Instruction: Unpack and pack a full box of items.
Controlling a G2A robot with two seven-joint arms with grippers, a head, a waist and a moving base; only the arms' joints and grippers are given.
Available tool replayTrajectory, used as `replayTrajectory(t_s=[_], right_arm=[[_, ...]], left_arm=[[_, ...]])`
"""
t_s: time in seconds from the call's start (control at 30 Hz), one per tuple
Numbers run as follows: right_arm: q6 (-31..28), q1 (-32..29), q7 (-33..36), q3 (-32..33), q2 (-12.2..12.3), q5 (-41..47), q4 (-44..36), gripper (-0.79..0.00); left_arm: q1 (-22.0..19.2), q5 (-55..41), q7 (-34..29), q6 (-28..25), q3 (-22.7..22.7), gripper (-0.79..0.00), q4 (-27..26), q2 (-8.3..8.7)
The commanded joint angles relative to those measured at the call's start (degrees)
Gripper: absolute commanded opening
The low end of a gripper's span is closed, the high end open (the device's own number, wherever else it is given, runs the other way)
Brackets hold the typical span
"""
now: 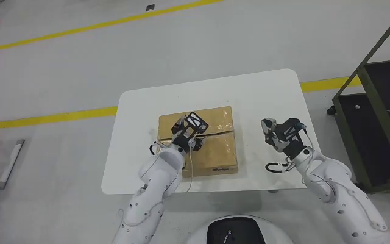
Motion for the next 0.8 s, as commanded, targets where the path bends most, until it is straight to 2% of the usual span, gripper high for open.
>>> replayTrajectory(t_s=[0.0,0.43,0.6,0.77], right_arm=[[0.06,-0.22,-0.04,0.17,0.04,0.14,-0.19,-0.785],[0.40,-0.93,0.08,0.62,0.23,0.81,-0.49,-0.785],[0.60,-0.90,-0.06,0.45,0.25,0.93,-0.79,-0.785],[0.76,-1.17,-0.25,0.50,0.30,1.18,-1.03,-0.785]], left_arm=[[-0.66,1.15,-0.20,-0.39,0.45,0.000,0.52,-0.07],[-2.43,3.26,-5.07,-4.73,0.94,0.000,2.54,-0.25],[-3.22,7.40,-4.22,-4.81,1.85,0.000,4.48,-0.27],[-3.83,11.11,-1.21,-2.58,2.44,0.000,6.22,-0.39]])
